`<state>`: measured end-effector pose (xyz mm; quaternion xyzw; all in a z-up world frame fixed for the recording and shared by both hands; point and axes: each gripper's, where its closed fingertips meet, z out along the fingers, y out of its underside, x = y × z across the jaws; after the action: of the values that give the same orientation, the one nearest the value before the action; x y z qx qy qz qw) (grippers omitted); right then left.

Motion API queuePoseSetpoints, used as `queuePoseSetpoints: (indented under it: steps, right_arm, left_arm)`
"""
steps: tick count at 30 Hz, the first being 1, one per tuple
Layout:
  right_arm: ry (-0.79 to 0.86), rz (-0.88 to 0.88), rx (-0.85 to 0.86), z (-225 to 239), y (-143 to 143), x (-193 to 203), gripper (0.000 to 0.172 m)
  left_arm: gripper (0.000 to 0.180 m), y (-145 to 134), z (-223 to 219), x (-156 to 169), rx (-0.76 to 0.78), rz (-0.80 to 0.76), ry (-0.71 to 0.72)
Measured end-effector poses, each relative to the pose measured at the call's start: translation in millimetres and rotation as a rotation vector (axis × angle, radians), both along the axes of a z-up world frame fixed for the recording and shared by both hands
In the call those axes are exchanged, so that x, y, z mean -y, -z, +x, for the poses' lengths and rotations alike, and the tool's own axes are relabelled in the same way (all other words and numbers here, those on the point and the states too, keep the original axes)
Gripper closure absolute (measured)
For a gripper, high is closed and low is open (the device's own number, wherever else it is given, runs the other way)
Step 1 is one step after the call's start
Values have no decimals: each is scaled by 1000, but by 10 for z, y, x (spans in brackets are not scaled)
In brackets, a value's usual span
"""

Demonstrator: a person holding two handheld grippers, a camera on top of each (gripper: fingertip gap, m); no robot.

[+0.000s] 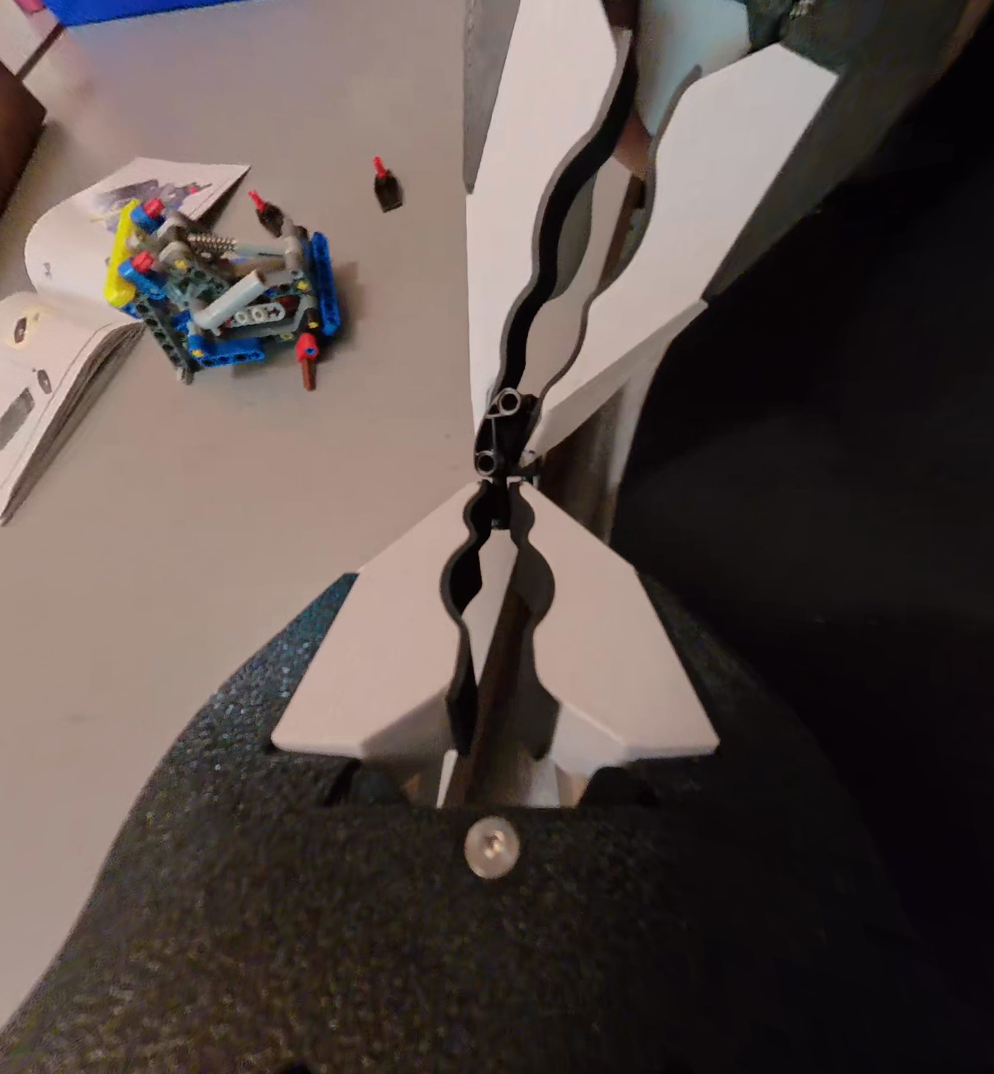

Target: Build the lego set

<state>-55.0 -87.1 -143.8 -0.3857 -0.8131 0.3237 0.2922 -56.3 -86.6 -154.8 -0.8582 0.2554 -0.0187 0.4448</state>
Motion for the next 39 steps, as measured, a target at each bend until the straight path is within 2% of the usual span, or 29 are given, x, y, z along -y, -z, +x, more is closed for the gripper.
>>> queuePoseSetpoints:
  steps: [3,7,10,14,19,22,28,31,36,39]
  right_arm:
    - [-47,-11,16,123,27,122,163]
    - [-105,-33,9,169,47,257,164]
    - [-191,-13,115,309,199,386,164]
    - [-283,57,163,519,384,578,163]
    - [-314,-50,220,564,421,623,163]
    - [-337,-58,199,581,409,640,162]
    - [-408,-41,197,606,464,681,163]
    - [-427,-20,207,585,503,683,164]
    - [-414,63,192,545,572,605,163]
    - [-380,55,145,552,519,569,163]
  left_arm:
    - [177,35,141,124,83,-44,27]
    - [178,66,237,197,108,-31,54]
    - [177,210,389,352,128,-92,108]
    - [177,391,608,570,148,-166,169]
    - [176,428,695,633,303,-315,196]
    - [176,417,721,634,318,-279,213]
    - [176,472,762,652,364,-332,195]
    - [177,518,733,640,339,-343,212]
    - [179,595,644,569,132,-361,161]
    - [177,524,626,567,99,-345,175]
